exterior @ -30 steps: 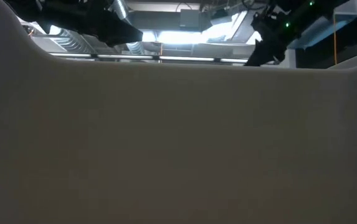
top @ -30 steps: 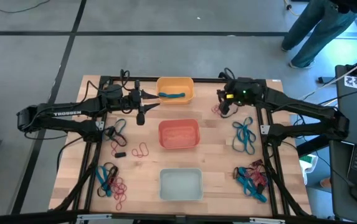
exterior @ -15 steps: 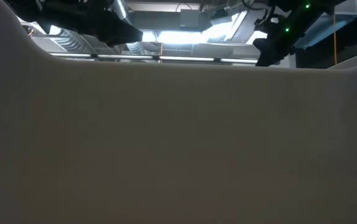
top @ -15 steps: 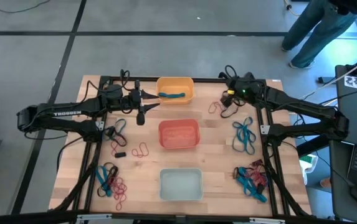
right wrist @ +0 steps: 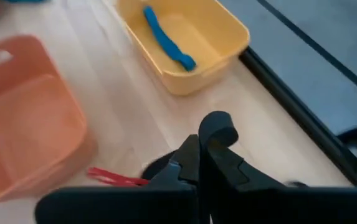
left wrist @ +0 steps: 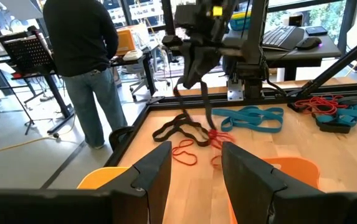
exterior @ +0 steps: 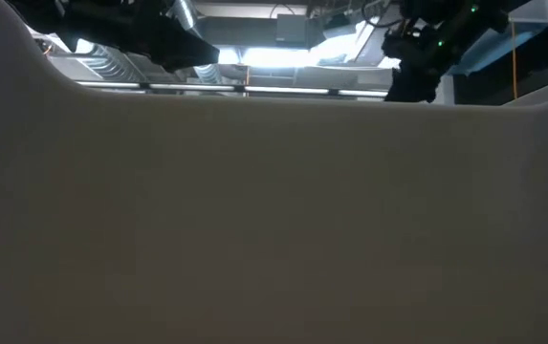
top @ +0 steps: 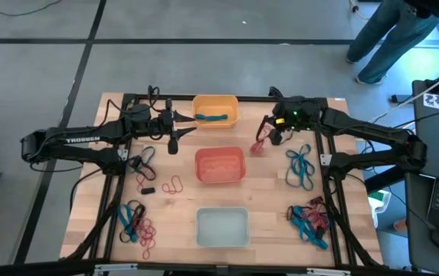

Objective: Sort rubber bands into baskets
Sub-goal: Put the black rubber band in the orange bin

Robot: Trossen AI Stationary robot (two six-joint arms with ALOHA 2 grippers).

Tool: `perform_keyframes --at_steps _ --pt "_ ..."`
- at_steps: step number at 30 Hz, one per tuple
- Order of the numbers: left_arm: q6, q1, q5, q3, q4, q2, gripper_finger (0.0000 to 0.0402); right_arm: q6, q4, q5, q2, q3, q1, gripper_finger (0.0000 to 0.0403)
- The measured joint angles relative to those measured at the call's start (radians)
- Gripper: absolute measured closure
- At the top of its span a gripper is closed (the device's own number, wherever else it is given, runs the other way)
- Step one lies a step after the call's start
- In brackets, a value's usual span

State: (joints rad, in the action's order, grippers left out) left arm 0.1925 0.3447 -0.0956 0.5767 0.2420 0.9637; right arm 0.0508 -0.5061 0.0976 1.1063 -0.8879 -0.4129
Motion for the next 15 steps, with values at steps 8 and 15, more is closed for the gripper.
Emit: perform_keyframes --at_steps 8,15 --pt "0.001 0.0 0.0 0.0 0.0 0.0 0.0263 0.0 0.026 0.011 0.12 0.069 0.0 0.0391" --pt "0.001 0.0 0.0 0.0 0.0 0.0 0.0263 0.035 0.033 0.024 0.23 0.076 0.0 0.039"
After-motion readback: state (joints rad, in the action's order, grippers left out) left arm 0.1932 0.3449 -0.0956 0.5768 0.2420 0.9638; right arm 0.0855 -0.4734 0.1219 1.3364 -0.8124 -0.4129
